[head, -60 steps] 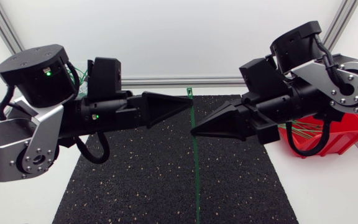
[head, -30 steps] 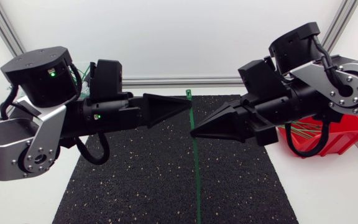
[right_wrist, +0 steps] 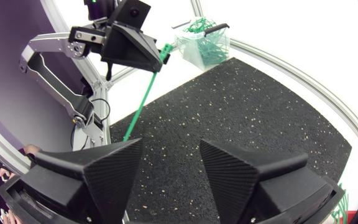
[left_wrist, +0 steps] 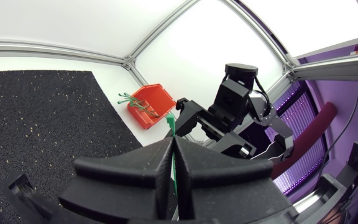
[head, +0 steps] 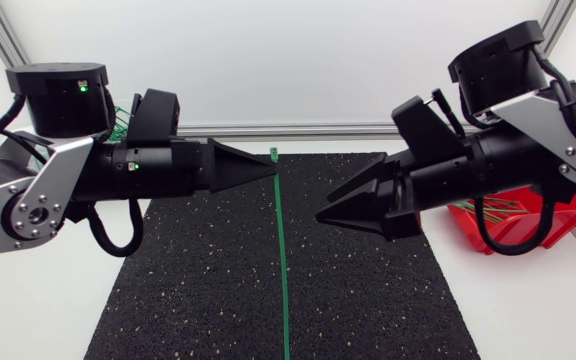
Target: Take a green cable tie from the red box, thread the tail through the head to close it, then place it in the transparent bin on the left.
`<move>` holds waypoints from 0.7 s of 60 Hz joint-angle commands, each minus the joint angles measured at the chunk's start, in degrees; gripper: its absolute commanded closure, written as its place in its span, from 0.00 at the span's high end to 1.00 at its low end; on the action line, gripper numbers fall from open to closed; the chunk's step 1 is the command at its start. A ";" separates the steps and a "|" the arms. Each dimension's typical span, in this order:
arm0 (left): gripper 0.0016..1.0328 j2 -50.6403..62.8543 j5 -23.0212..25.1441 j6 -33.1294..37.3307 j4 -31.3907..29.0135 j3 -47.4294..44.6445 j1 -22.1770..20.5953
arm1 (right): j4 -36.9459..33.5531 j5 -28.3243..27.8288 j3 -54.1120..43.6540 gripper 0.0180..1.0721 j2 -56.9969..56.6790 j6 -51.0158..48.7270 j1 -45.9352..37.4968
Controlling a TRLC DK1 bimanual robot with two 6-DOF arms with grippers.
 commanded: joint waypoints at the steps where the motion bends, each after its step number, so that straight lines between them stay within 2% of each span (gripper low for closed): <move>1: 0.03 -1.23 1.07 -1.05 -1.49 2.54 0.96 | -1.14 3.24 0.65 0.95 -0.07 -0.61 1.31; 11: 0.03 -2.90 3.71 -1.05 -5.71 3.16 4.73 | -0.88 4.65 -1.02 0.96 -1.48 -2.98 1.66; 13: 0.03 -2.99 4.15 -1.05 -5.88 3.07 5.44 | -0.79 7.37 -1.28 0.96 -1.65 -3.77 1.75; 14: 0.03 -3.25 4.41 -1.05 -6.32 2.98 6.14 | -0.88 15.02 -1.28 0.96 -1.83 -5.79 3.06; 15: 0.03 -3.25 4.50 -1.05 -6.41 2.98 6.23 | -0.88 16.69 -1.37 0.96 -1.83 -6.41 3.59; 16: 0.03 -3.43 4.76 -0.96 -6.41 2.80 6.49 | -1.32 20.73 -1.28 0.96 -1.83 -7.46 5.35; 22: 0.03 -4.13 4.76 -0.61 -6.41 2.10 6.76 | -3.60 20.03 -0.32 0.96 -2.00 -7.82 5.96; 27: 0.03 -4.48 4.76 -0.61 -7.20 2.10 7.02 | -8.88 20.38 1.18 0.96 -2.09 -10.45 5.70; 32: 0.03 -4.75 4.94 -0.61 -7.73 2.19 7.55 | -9.67 20.82 1.27 0.96 -4.20 -10.72 6.76; 42: 0.03 -4.75 8.01 -0.61 -10.72 3.16 9.74 | -8.52 29.96 0.39 0.96 -5.87 -10.36 12.38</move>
